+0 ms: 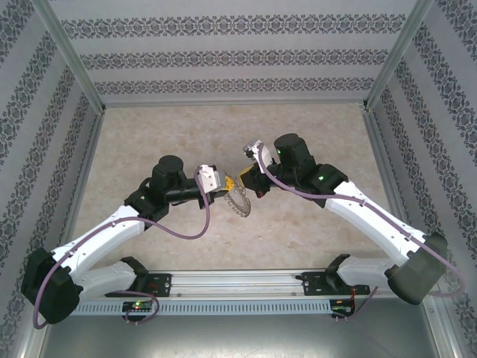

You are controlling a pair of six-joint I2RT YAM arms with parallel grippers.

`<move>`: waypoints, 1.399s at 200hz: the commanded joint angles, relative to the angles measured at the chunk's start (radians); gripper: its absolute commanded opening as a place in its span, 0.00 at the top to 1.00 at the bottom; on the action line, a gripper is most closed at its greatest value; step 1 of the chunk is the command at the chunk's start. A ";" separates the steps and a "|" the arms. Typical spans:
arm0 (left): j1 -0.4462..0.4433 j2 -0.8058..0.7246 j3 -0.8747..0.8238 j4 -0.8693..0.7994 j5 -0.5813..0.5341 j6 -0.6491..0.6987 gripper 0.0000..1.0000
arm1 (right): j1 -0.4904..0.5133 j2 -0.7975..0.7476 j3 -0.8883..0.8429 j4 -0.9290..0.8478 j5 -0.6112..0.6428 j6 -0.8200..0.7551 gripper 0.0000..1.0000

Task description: Put the keys on the keyring

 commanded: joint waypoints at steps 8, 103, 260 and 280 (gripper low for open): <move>-0.023 -0.023 -0.005 0.125 0.019 -0.020 1.00 | -0.023 0.009 0.016 -0.035 -0.041 0.025 1.00; -0.024 -0.010 0.017 0.076 0.033 0.006 1.00 | -0.067 -0.047 0.020 -0.037 -0.008 0.011 0.70; -0.024 0.023 0.095 -0.057 0.174 0.032 1.00 | -0.026 -0.132 -0.069 -0.007 -0.193 -0.561 0.74; -0.024 0.017 0.094 -0.061 0.174 0.034 1.00 | -0.027 -0.113 -0.057 -0.019 -0.207 -0.569 0.75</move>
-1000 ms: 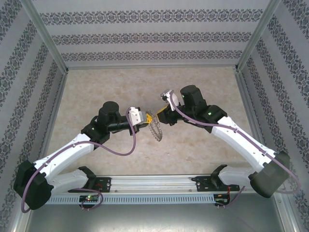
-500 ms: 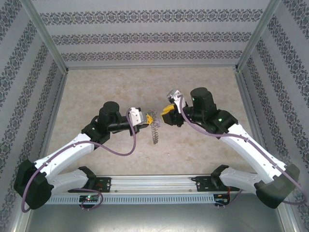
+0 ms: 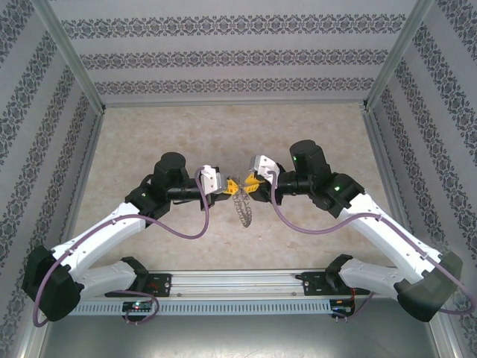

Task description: Put the keys on the keyring

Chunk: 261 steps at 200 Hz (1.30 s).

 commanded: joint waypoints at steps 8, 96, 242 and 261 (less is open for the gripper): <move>-0.015 -0.008 0.039 -0.009 0.042 0.023 1.00 | 0.003 0.027 0.029 -0.015 -0.044 -0.070 0.74; -0.015 -0.005 0.042 -0.030 0.047 0.035 1.00 | -0.004 0.034 0.023 -0.023 -0.114 -0.112 0.84; -0.016 0.055 0.125 -0.181 0.061 0.080 0.81 | 0.044 0.023 0.072 -0.124 0.063 -0.189 1.00; -0.015 0.078 0.173 -0.277 0.061 0.127 0.80 | 0.067 0.030 0.096 -0.159 0.103 -0.201 1.00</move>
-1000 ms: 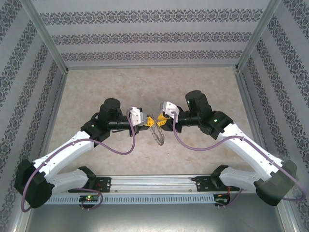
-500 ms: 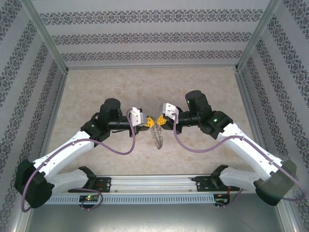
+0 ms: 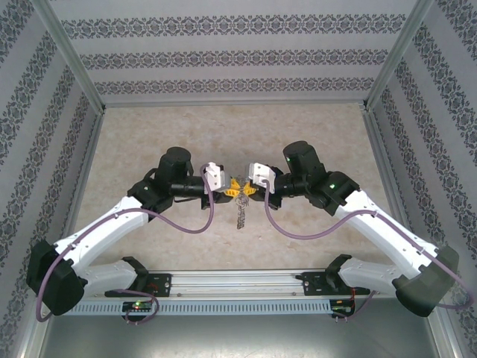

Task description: Put the keys on the keyring

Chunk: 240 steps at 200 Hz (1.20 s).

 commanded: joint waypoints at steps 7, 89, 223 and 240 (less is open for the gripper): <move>-0.015 0.027 0.091 -0.159 0.024 0.093 0.80 | 0.030 0.000 0.060 -0.064 0.064 -0.041 1.00; -0.015 0.074 0.156 -0.276 0.027 0.162 0.78 | 0.070 0.018 0.077 -0.076 0.138 -0.004 1.00; -0.033 0.100 0.166 -0.250 0.018 0.163 1.00 | 0.090 0.039 0.079 -0.067 0.158 0.009 1.00; -0.033 0.087 0.147 -0.217 -0.001 0.146 1.00 | 0.089 0.023 0.066 -0.054 0.162 0.030 0.96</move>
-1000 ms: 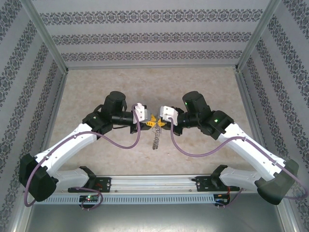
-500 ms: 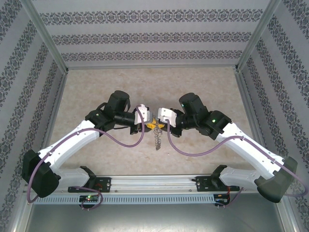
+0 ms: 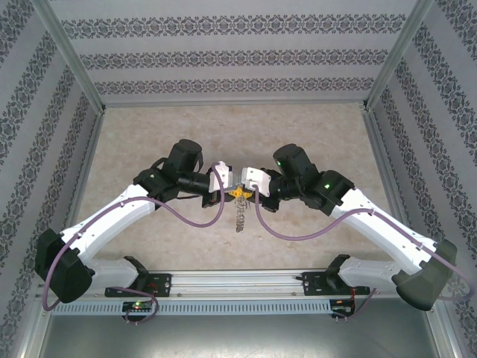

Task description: Put the keys on the keyring

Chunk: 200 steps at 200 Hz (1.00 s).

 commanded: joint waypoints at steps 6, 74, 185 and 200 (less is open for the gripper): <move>-0.018 -0.017 -0.007 0.049 -0.022 0.001 1.00 | 0.007 -0.020 0.010 0.039 0.003 0.041 0.93; -0.019 -0.069 -0.076 0.196 -0.005 -0.063 1.00 | -0.114 -0.043 -0.048 0.050 -0.187 0.123 0.75; -0.019 -0.075 -0.141 0.377 0.041 -0.180 1.00 | -0.112 0.017 -0.054 0.060 -0.235 0.083 0.87; -0.018 -0.079 -0.147 0.379 0.038 -0.180 1.00 | -0.112 0.013 -0.056 0.063 -0.218 0.075 0.83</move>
